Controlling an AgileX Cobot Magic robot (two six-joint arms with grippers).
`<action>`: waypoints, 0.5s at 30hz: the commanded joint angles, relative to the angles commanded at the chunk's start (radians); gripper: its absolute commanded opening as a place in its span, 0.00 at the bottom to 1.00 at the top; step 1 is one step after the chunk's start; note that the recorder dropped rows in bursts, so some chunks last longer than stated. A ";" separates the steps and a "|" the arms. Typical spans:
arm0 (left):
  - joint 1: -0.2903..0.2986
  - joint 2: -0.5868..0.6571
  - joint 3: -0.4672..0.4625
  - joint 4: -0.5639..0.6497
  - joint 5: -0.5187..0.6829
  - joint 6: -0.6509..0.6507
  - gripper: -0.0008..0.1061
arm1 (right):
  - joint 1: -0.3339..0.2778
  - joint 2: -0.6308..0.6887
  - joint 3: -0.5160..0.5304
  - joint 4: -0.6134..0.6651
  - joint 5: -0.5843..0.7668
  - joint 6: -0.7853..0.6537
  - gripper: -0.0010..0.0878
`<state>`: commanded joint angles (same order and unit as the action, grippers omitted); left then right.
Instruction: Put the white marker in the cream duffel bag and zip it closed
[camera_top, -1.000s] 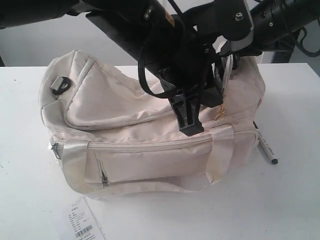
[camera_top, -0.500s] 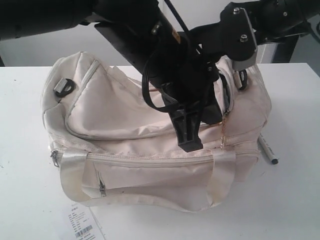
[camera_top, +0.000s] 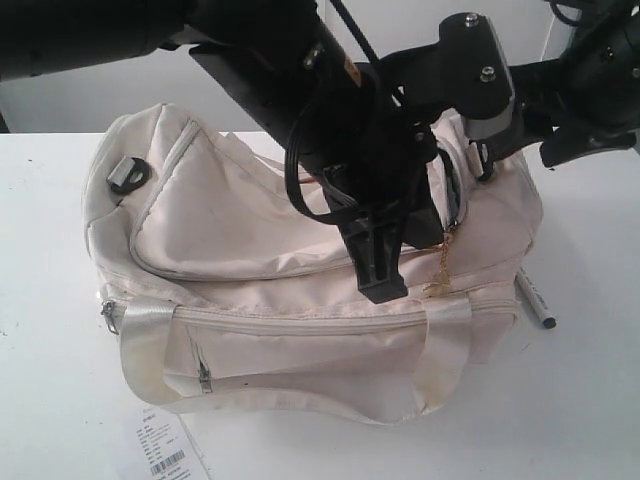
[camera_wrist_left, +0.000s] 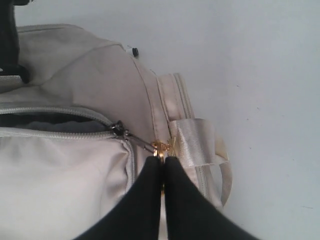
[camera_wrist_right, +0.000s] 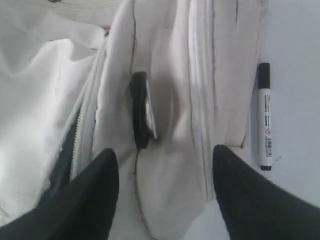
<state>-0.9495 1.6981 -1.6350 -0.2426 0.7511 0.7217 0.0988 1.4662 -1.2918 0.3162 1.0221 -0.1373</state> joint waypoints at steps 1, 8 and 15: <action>0.000 0.000 0.000 0.000 0.000 -0.010 0.01 | 0.000 -0.002 0.008 0.011 0.013 -0.002 0.61; 0.000 0.000 0.000 0.000 0.004 -0.034 0.01 | 0.000 -0.022 0.097 0.033 -0.072 0.004 0.62; 0.000 0.000 0.000 -0.002 0.004 -0.039 0.01 | 0.000 -0.013 0.109 -0.001 -0.162 0.012 0.66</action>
<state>-0.9495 1.6981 -1.6350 -0.2446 0.7551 0.6831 0.0988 1.4535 -1.1826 0.3148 0.8597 -0.1252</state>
